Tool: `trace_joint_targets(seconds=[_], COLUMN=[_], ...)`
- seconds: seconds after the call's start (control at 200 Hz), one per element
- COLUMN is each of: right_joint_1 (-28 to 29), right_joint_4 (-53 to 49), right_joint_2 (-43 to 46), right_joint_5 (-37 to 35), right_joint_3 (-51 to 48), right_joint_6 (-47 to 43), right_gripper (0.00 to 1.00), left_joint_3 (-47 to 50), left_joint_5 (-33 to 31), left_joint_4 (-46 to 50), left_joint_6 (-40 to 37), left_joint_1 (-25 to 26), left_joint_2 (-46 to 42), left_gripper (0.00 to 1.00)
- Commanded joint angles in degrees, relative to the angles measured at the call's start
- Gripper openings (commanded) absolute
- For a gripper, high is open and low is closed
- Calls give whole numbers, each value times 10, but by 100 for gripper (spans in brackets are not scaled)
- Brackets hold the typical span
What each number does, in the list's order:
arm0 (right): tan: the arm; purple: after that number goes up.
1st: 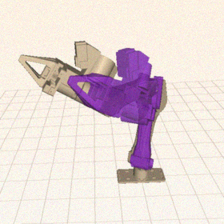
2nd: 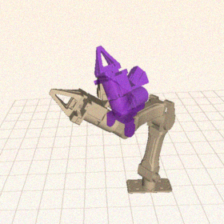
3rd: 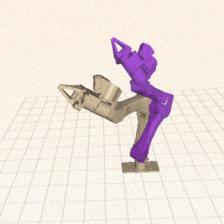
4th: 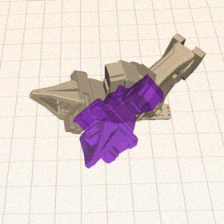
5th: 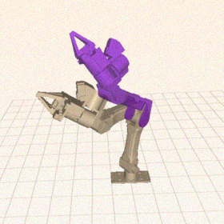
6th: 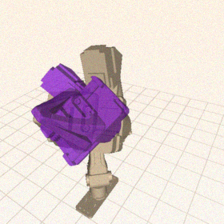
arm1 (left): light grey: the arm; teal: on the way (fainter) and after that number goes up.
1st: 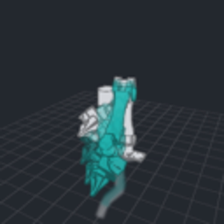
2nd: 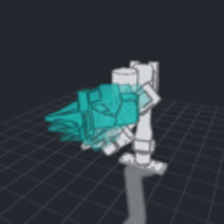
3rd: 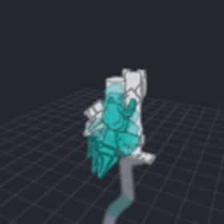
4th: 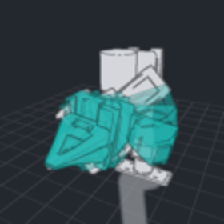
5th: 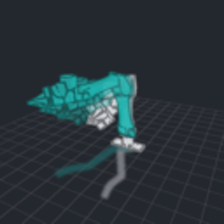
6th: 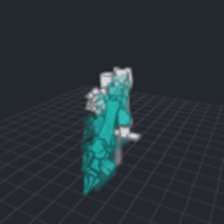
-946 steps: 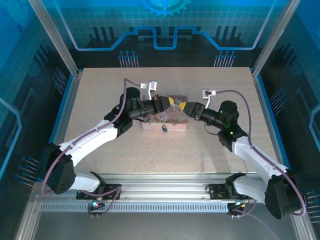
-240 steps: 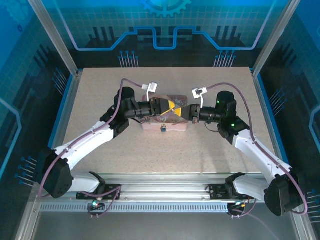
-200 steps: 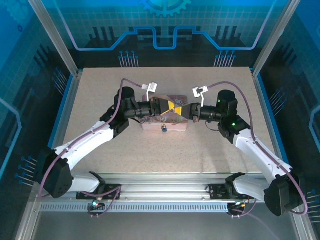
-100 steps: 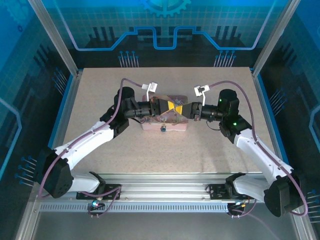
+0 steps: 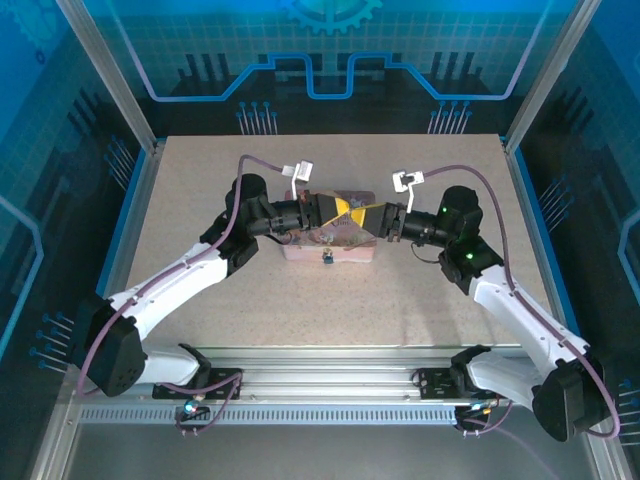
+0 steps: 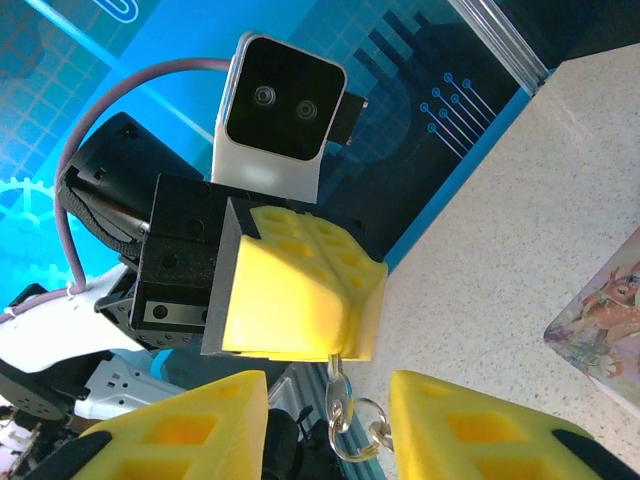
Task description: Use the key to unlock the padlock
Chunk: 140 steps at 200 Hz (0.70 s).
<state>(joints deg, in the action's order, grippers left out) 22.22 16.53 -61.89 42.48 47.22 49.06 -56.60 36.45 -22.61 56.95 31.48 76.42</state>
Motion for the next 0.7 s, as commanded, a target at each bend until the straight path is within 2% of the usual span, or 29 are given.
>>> trace_joint_targets(seconds=[0.0,0.085,0.47,0.54,0.695], right_joint_1=[13,15,19,20,20], right_joint_4=[26,23,14,20,12], right_joint_2=[-5,-5,-18,-17,-13], right_joint_5=[-5,-8,-10,-9,-12], right_joint_3=[-1,0,-8,-10,-12], right_joint_6=[3,2,-2,-2,-5], right_gripper=[36,34,34,28,28], left_joint_3=[12,15,16,16,16], left_joint_5=[-9,-11,-13,-13,-15], left_joint_4=[-18,-21,-29,-29,-26], left_joint_6=[1,2,3,3,1], left_joint_1=[-4,-4,-4,-4,-5], left_joint_2=[-15,-15,-16,-17,-20], left_gripper=[0,0,0,0,0])
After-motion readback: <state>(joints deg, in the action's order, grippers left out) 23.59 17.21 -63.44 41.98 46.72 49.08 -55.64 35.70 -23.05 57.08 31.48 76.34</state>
